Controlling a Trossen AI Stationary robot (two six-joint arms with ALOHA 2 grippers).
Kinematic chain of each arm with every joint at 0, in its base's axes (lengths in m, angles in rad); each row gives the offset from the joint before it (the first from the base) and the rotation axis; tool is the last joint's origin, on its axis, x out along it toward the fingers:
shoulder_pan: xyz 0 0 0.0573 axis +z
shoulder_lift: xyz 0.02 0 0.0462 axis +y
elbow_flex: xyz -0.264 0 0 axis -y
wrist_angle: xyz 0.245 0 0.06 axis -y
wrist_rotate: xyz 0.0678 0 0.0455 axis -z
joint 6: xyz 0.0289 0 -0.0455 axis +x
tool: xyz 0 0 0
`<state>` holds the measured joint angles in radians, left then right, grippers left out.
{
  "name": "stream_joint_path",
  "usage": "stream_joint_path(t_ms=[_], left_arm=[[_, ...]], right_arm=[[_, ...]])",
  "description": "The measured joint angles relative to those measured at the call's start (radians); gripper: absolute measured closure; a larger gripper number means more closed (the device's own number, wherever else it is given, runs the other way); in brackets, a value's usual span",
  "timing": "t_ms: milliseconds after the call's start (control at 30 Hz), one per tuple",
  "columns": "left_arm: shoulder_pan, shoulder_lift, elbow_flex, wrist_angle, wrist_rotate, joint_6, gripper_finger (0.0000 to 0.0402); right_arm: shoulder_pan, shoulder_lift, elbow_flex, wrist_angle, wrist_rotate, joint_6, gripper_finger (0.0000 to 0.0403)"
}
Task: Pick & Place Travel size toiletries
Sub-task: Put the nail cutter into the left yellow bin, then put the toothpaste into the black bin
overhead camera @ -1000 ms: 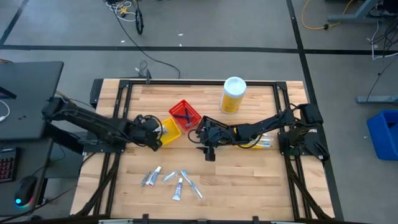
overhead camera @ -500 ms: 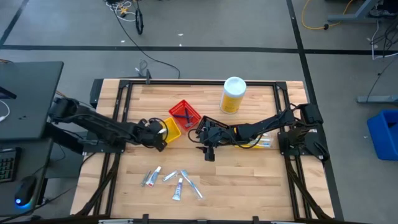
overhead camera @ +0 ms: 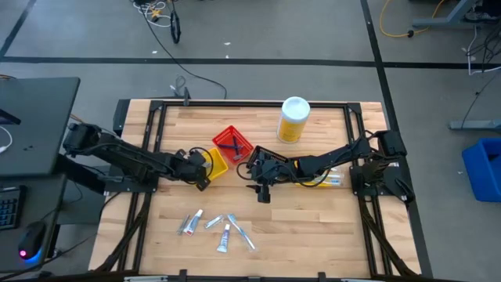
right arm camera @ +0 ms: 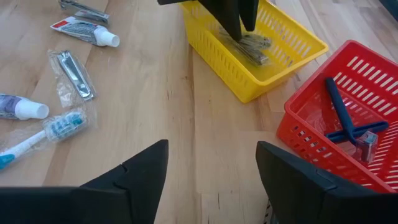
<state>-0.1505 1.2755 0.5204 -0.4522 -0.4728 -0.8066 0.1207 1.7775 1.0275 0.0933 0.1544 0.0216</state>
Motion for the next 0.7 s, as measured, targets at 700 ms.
stream_joint_path(t_ms=[700], left_arm=[[-0.238,0.000,0.379,-0.347,0.122,-0.139,0.0247]], right_arm=[[0.006,0.000,0.000,0.000,-0.001,0.050,0.0149]])
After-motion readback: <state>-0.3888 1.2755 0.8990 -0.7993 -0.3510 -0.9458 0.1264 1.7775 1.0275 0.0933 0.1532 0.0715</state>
